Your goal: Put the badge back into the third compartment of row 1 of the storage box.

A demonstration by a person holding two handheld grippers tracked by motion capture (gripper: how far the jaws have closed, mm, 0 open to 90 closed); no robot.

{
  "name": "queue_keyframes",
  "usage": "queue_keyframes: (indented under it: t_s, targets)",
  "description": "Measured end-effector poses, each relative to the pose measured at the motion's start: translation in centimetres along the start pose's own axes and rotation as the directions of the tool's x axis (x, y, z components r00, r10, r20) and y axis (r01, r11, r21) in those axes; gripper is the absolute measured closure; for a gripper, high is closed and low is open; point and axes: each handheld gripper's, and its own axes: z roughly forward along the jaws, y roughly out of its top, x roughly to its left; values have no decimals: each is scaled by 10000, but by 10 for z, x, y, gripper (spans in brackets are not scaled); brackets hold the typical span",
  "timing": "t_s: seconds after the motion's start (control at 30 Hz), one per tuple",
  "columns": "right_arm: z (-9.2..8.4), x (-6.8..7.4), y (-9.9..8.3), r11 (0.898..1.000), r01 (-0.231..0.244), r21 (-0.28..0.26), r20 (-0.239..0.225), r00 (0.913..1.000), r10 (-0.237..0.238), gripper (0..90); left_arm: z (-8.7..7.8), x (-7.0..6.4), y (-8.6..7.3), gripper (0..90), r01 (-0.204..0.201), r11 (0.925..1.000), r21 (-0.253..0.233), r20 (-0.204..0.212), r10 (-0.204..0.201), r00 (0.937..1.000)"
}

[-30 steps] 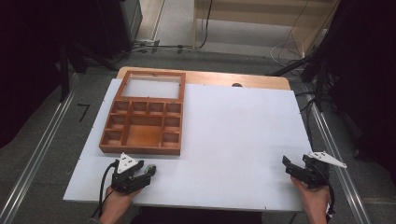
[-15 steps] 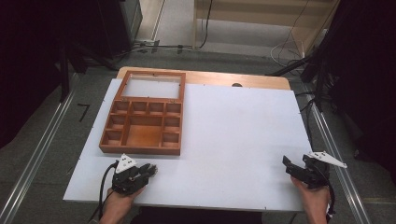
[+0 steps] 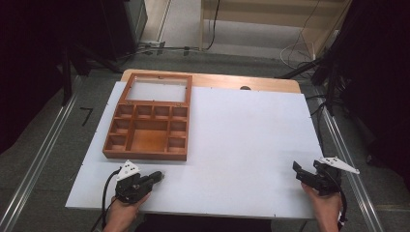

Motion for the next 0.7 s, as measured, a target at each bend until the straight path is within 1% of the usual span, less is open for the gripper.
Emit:
queue_keyframes:
  t_s: [0.07,0.13,0.3,0.43,0.57,0.6,0.7]
  targets:
    - [0,0,0,10000,-11,0,5,10000,11,187,0,1,0,881,60,10000,-1,73,-60,10000]
    - [0,0,0,10000,-1,-14,-5,10000,1,188,-1,0,1,882,29,10000,-54,111,-29,9999]
    - [0,0,0,10000,-28,-31,-1,10000,28,188,-5,1,5,882,125,9995,-306,231,-118,9997]
    - [-1,0,0,10000,-14,-43,-10,10000,14,188,-7,2,8,882,326,9984,-471,416,-306,9987]
    - [-1,0,1,10000,-35,-36,-22,10000,35,189,-11,2,12,882,403,9967,-709,521,-367,9980]
    - [-1,0,1,10000,-32,-40,-18,10000,32,189,-12,3,14,882,538,9952,-813,600,-490,9970]
    - [-1,0,1,10000,-31,-39,-7,10000,31,190,-13,5,17,883,585,9942,-899,621,-530,9967]
